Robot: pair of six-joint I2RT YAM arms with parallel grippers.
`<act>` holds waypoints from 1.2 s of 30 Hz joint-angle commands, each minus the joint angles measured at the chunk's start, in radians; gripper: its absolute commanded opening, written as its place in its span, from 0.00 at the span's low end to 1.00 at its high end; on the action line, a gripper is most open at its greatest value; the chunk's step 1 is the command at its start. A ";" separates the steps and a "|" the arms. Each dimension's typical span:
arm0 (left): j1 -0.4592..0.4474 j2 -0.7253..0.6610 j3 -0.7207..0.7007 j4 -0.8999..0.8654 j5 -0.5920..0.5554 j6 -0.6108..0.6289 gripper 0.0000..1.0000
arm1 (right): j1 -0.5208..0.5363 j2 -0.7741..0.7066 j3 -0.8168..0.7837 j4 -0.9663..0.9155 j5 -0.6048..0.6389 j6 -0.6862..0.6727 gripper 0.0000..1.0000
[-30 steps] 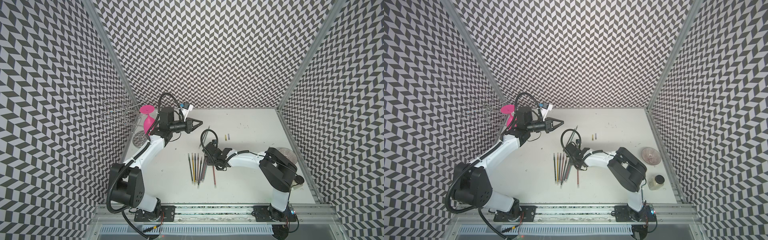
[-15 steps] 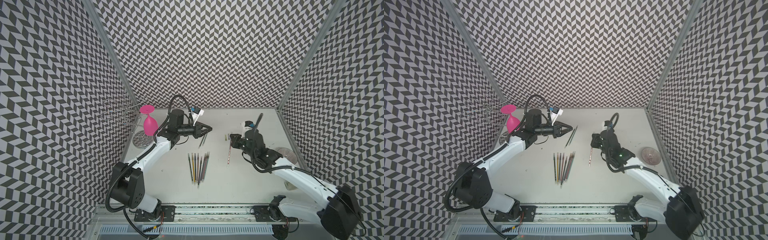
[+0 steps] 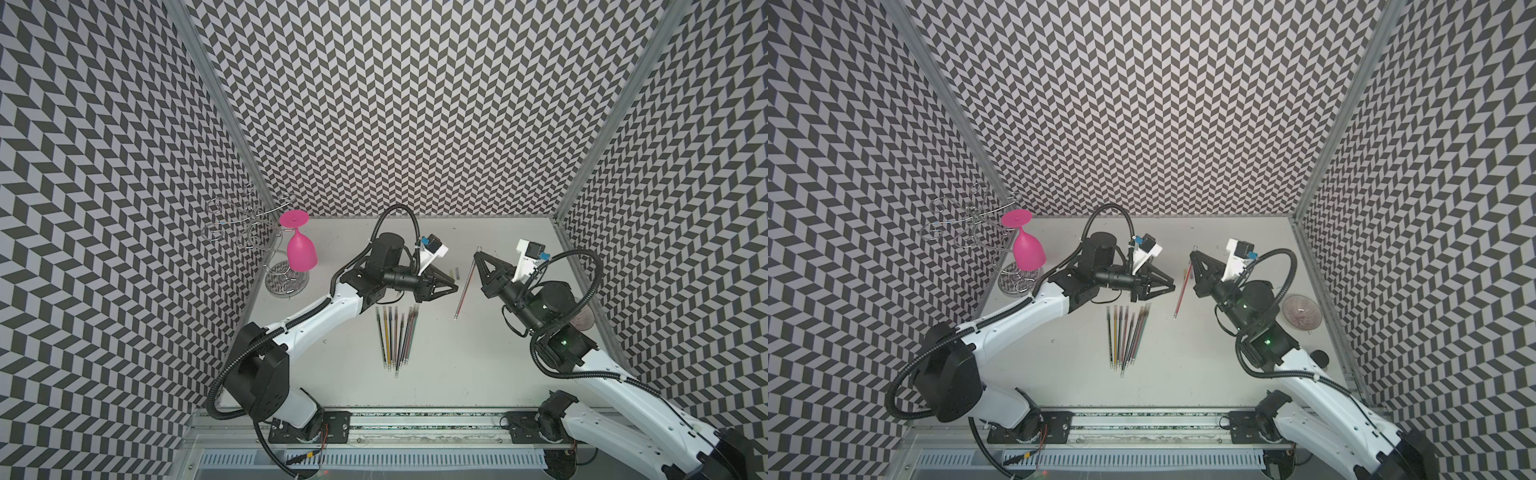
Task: Remove the protective cover of the pencils
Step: Pick up the pencil from the center of the board, then remove the protective sleeve from the pencil.
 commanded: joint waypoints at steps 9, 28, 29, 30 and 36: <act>-0.074 0.066 0.050 -0.074 -0.002 0.078 0.22 | -0.004 -0.010 -0.006 0.157 -0.090 0.010 0.00; -0.014 0.233 0.271 -0.562 -0.627 0.219 0.00 | -0.181 0.147 0.226 -0.393 -0.113 -0.093 0.41; -0.018 0.240 0.275 -0.576 -0.642 0.229 0.00 | -0.199 0.174 0.235 -0.402 -0.183 -0.104 0.42; -0.024 0.247 0.278 -0.587 -0.652 0.237 0.00 | -0.211 0.203 0.244 -0.410 -0.248 -0.115 0.42; -0.066 0.266 0.280 -0.609 -0.615 0.276 0.00 | -0.228 0.359 0.295 -0.447 -0.477 -0.147 0.44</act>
